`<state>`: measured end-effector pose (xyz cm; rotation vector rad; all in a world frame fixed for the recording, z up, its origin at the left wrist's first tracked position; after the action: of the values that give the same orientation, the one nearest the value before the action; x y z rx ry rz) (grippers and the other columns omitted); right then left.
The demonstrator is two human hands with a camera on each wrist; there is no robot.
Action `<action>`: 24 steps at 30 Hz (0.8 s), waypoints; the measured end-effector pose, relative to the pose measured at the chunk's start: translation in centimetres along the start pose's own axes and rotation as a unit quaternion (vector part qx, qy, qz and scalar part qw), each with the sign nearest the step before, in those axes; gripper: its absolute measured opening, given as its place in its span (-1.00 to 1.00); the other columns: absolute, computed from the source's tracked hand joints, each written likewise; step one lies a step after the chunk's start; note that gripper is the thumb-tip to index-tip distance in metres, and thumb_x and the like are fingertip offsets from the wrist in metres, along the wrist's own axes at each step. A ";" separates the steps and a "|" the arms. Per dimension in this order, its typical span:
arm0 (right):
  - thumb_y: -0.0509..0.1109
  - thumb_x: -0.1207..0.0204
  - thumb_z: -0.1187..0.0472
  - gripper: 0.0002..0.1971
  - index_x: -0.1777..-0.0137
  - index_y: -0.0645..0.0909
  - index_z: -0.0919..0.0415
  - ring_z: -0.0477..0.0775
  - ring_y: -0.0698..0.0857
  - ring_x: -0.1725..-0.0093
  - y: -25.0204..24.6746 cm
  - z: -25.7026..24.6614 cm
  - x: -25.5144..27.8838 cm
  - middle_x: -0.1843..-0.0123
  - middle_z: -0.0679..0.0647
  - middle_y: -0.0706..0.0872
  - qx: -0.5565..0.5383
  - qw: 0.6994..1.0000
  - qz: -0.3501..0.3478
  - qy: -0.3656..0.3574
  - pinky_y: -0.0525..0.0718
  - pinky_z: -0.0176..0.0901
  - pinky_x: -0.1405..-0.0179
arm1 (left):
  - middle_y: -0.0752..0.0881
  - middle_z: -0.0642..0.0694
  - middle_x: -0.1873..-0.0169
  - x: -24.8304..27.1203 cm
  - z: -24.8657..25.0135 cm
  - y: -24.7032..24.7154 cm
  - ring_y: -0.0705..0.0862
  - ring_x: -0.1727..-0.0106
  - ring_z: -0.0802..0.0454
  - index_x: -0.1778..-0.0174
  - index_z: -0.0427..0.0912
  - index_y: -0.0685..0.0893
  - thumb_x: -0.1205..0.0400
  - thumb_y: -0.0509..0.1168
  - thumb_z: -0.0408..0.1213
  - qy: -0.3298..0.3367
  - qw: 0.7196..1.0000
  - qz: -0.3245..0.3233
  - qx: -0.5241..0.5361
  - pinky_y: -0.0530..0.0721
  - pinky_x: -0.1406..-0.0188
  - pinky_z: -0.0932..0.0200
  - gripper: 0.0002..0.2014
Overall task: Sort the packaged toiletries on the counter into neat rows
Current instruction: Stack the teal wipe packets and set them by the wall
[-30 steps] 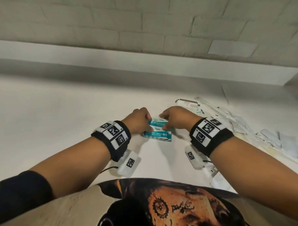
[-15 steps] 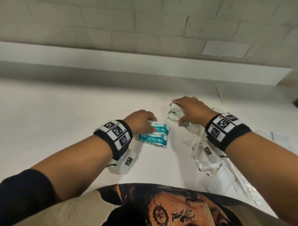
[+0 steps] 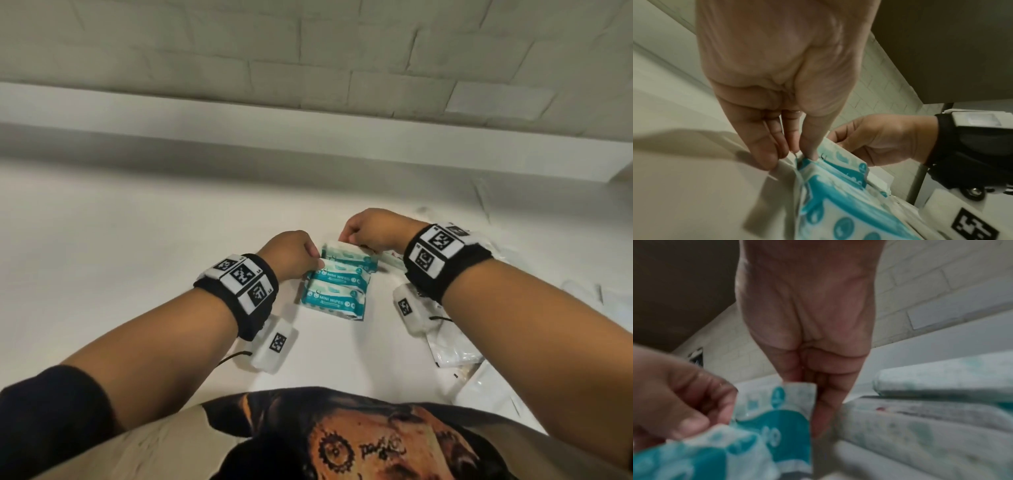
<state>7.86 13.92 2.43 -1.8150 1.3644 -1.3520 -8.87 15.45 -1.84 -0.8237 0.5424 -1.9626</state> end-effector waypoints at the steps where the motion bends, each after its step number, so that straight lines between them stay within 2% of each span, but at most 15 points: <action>1: 0.23 -0.65 0.31 -0.78 -0.12 0.71 0.16 0.02 0.66 0.15 0.2 0.1 -0.6 -0.03 0.05 0.77 -0.030 0.999 0.016 0.018 0.69 -0.11 0.09 | 0.78 -0.10 0.15 0.0 0.0 0.0 0.78 0.03 -0.09 0.14 -0.14 0.66 -0.51 0.47 -0.23 -0.002 1.000 0.000 -0.001 0.74 -0.10 -0.12 -0.87; 3: 0.24 -0.65 0.31 -0.81 -0.11 0.69 0.23 0.07 0.67 0.16 0.1 0.2 -1.2 -0.05 0.15 0.78 -0.058 0.996 0.050 0.034 0.71 -0.03 0.02 | 0.78 -0.10 0.16 0.0 0.0 0.0 0.78 0.03 -0.09 0.16 -0.13 0.65 -0.52 0.47 -0.22 -0.001 1.000 -0.003 -0.006 0.74 -0.10 -0.12 -0.87; 4: 0.28 -0.64 0.24 -0.81 -0.14 0.67 0.23 0.08 0.68 0.13 -0.1 0.2 -1.2 -0.07 0.15 0.77 -0.050 0.997 0.053 0.034 0.71 0.01 -0.04 | 0.78 -0.11 0.16 0.0 0.0 -0.1 0.78 0.03 -0.10 0.17 -0.13 0.65 -0.52 0.47 -0.22 -0.002 1.000 -0.006 -0.007 0.73 -0.11 -0.12 -0.88; 5: 0.34 -0.61 0.13 -0.78 -0.18 0.65 0.19 0.08 0.68 0.07 -0.3 0.2 -1.2 -0.08 0.11 0.76 -0.041 0.998 0.038 0.030 0.70 0.03 -0.08 | 0.78 -0.11 0.16 0.0 0.0 -0.1 0.78 0.02 -0.10 0.17 -0.13 0.65 -0.52 0.46 -0.21 -0.003 1.000 -0.009 -0.008 0.73 -0.11 -0.12 -0.88; 7: 0.51 -0.45 -0.04 -0.58 -0.27 0.60 0.05 0.08 0.67 -0.08 -0.7 0.2 -0.7 -0.13 -0.01 0.69 -0.027 0.998 -0.040 0.026 0.68 0.06 -0.18 | 0.78 -0.11 0.14 0.0 0.0 -0.2 0.77 0.02 -0.09 0.15 -0.12 0.65 -0.52 0.46 -0.20 -0.007 1.000 -0.014 -0.009 0.73 -0.12 -0.11 -0.87; 9: 0.62 -0.32 0.03 -0.47 -0.28 0.54 -0.03 0.08 0.66 -0.11 -0.8 0.3 -0.3 -0.15 -0.08 0.63 0.018 0.995 -0.098 0.026 0.67 0.03 -0.16 | 0.78 -0.10 0.13 0.0 0.0 -0.2 0.77 0.02 -0.07 0.13 -0.12 0.65 -0.53 0.46 -0.19 -0.010 1.000 -0.018 -0.014 0.73 -0.12 -0.11 -0.86; 10: 0.62 -0.34 0.11 -0.49 -0.25 0.52 -0.01 0.06 0.67 -0.05 -0.7 0.3 -0.4 -0.12 -0.08 0.62 0.036 0.995 -0.091 0.024 0.69 -0.05 -0.05 | 0.78 -0.10 0.12 -0.1 0.0 -0.2 0.77 0.02 -0.07 0.11 -0.13 0.65 -0.53 0.46 -0.19 -0.011 1.000 -0.020 -0.015 0.73 -0.12 -0.11 -0.86; 12: 0.55 -0.43 0.21 -0.64 -0.19 0.56 0.05 -0.01 0.67 0.07 -0.6 0.3 -0.8 -0.08 -0.05 0.67 0.053 0.998 -0.024 0.012 0.64 -0.17 0.12 | 0.79 -0.13 0.11 -0.1 0.1 -0.2 0.78 0.01 -0.09 0.09 -0.16 0.66 -0.53 0.46 -0.21 -0.013 1.000 -0.024 -0.009 0.74 -0.12 -0.11 -0.85; 15: 0.47 -0.51 0.27 -0.77 -0.15 0.70 0.10 -0.01 0.69 -0.01 -0.3 0.3 -1.3 -0.11 -0.01 0.77 0.060 0.997 0.037 0.012 0.63 -0.16 -0.04 | 0.78 -0.13 0.09 -0.1 0.3 -0.2 0.77 -0.01 -0.10 0.10 -0.16 0.66 -0.53 0.46 -0.22 -0.015 0.999 -0.022 -0.020 0.73 -0.13 -0.11 -0.86; 18: 0.39 -0.51 0.38 -0.75 -0.07 0.77 0.08 -0.09 0.68 0.09 0.3 0.4 -1.4 -0.07 -0.04 0.80 0.071 0.997 0.025 0.014 0.59 -0.22 0.11 | 0.77 -0.07 0.10 0.0 0.5 -0.3 0.75 0.00 -0.05 0.11 -0.11 0.63 -0.52 0.46 -0.17 -0.012 0.999 -0.012 -0.051 0.73 -0.13 -0.09 -0.84; 20: 0.34 -0.54 0.41 -0.71 -0.12 0.76 0.08 -0.20 0.65 0.16 0.0 0.4 -1.0 -0.13 -0.04 0.78 0.068 0.997 0.047 -0.001 0.56 -0.29 0.17 | 0.75 -0.04 0.07 -0.1 0.5 -0.4 0.72 0.00 -0.02 0.11 -0.07 0.60 -0.50 0.48 -0.16 -0.007 0.997 -0.003 -0.071 0.72 -0.11 -0.04 -0.80; 22: 0.32 -0.57 0.41 -0.69 -0.21 0.73 0.11 -0.10 0.70 0.00 -1.1 0.8 -0.4 -0.22 0.01 0.75 0.062 0.993 0.102 -0.019 0.60 -0.27 0.02 | 0.71 -0.03 0.01 -0.3 0.7 -0.7 0.69 -0.01 -0.01 0.08 -0.05 0.58 -0.51 0.48 -0.15 0.010 0.996 0.015 -0.084 0.69 -0.05 0.03 -0.79; 24: 0.29 -0.59 0.38 -0.72 -0.18 0.73 0.12 0.05 0.68 -0.16 -2.7 1.6 0.4 -0.22 0.04 0.74 0.055 0.985 0.166 0.001 0.58 -0.16 -0.13 | 0.67 -0.05 -0.09 -0.3 1.4 -0.8 0.66 -0.08 -0.01 -0.04 -0.04 0.62 -0.54 0.44 -0.17 0.044 0.994 0.033 -0.092 0.63 -0.05 0.11 -0.79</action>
<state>10.43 14.30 4.17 -1.4393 1.4837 -1.2237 -8.23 16.10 -0.48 -0.8235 0.8025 -1.9142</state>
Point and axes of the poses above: each hand's wrist, its own x-axis away from the middle knuckle, its own y-axis out of the palm, z = x × y, the point moved 1 cm from there along -x, towards the middle knuckle
